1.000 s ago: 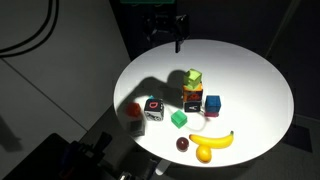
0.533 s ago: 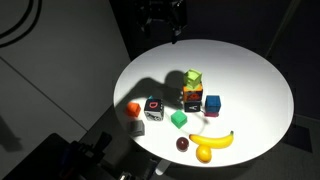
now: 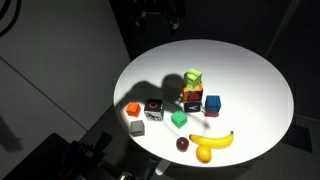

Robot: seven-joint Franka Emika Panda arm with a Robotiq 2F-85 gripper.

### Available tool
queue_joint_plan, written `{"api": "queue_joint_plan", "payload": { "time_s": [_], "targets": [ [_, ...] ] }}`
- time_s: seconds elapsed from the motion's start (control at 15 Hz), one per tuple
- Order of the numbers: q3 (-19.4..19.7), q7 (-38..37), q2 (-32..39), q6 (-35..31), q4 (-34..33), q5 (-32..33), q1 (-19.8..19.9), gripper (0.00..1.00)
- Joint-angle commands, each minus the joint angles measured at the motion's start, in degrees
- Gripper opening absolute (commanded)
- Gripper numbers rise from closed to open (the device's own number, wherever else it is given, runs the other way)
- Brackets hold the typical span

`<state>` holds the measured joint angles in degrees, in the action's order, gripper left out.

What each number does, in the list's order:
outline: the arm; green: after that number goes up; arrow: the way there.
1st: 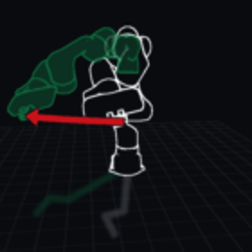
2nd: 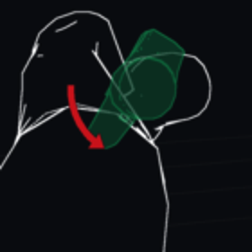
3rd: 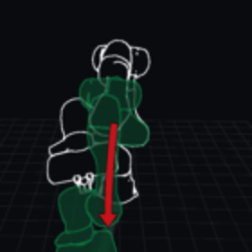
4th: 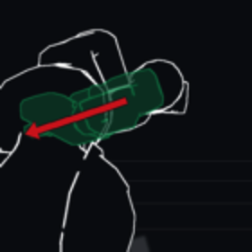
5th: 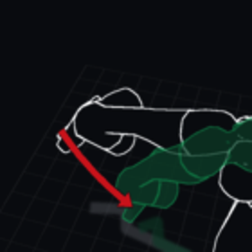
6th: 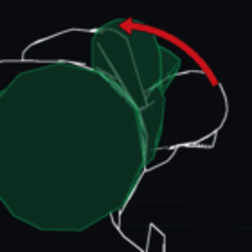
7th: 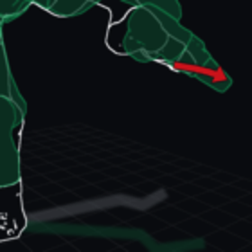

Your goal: Lift the light green building block and put it on the orange dice

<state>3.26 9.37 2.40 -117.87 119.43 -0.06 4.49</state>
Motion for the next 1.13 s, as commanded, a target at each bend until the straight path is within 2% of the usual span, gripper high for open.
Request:
{"api": "queue_joint_plan", "payload": {
  "time_s": [0.0, 0.27, 0.33, 1.07],
  "targets": [
    [0.52, 1.72, -3.76, -2.33, 3.48, 0.43, 0.14, 1.0],
    [0.76, 1.14, -4.74, -3.8, 4.81, 0.38, 0.07, 1.0],
    [0.57, 0.23, -2.82, -2.39, 2.76, 0.0, -0.16, 1.0],
    [0.63, 0.22, -3.07, -2.98, 3.42, 0.0, -0.16, 1.0]
  ]
}}
